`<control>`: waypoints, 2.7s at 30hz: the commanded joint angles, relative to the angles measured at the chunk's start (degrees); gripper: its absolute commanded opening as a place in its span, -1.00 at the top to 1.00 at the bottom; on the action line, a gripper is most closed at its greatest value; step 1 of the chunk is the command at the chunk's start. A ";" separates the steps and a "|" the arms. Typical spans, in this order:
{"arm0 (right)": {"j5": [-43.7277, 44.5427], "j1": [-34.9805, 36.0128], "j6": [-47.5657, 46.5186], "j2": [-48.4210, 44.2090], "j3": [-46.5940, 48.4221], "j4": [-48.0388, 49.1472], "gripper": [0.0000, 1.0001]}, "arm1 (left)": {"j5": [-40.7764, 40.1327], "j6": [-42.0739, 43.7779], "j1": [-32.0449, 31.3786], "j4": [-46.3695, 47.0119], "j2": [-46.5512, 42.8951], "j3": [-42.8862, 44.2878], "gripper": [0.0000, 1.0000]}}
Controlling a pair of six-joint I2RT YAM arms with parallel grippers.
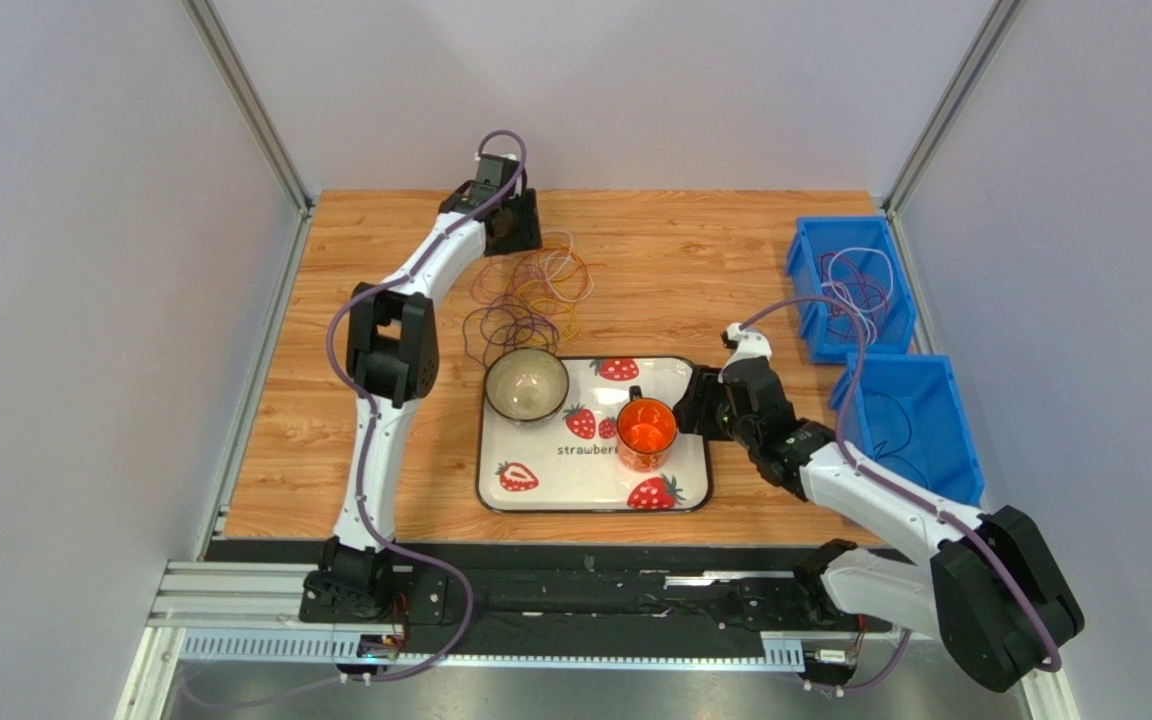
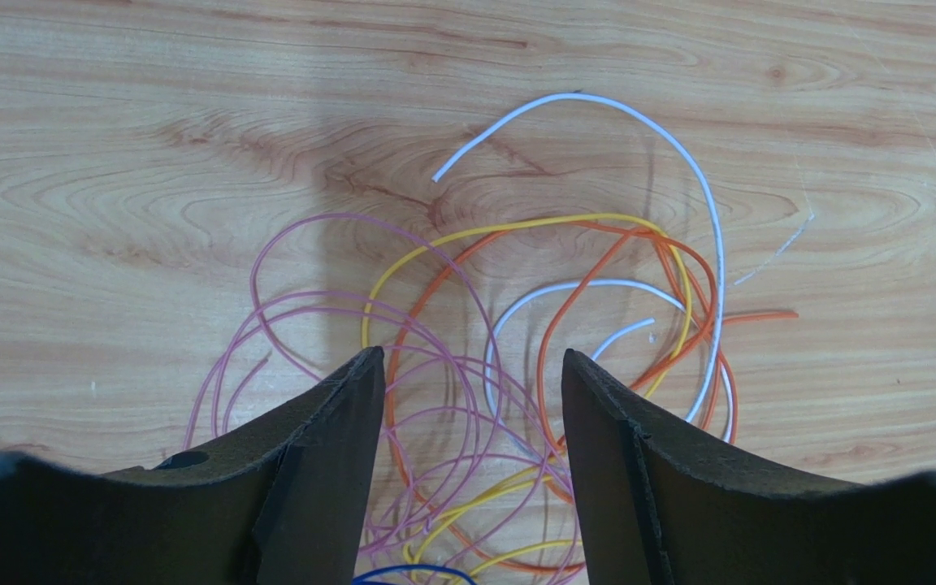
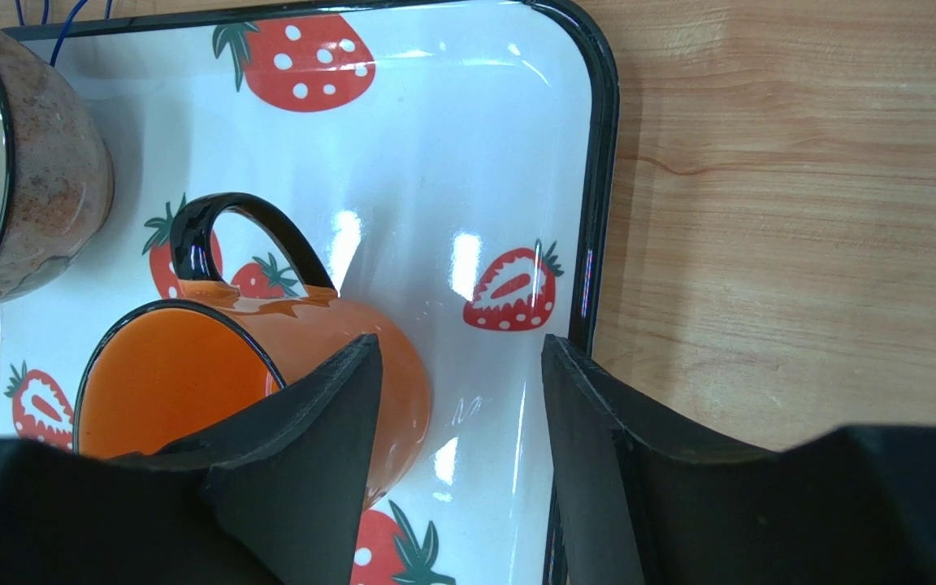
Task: Untangle the cables
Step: Untie the cable.
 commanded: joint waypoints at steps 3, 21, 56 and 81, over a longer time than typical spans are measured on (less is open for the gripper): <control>-0.24 0.02 -0.17 0.63 2.51 2.45 -0.09 | -0.99 -2.51 0.58 -2.09 2.14 3.52 -0.26; -1.03 -0.33 -0.25 1.69 2.95 2.45 -0.09 | 0.15 -3.65 0.67 -2.53 4.95 4.74 0.06; 3.08 -0.42 -0.61 -3.83 5.84 -3.95 -0.11 | 7.62 -1.64 1.20 -9.48 -17.72 2.11 1.00; -22.02 -0.42 -0.09 -7.81 28.87 -4.50 -0.30 | 48.13 -32.20 1.02 19.23 -39.78 -31.45 1.00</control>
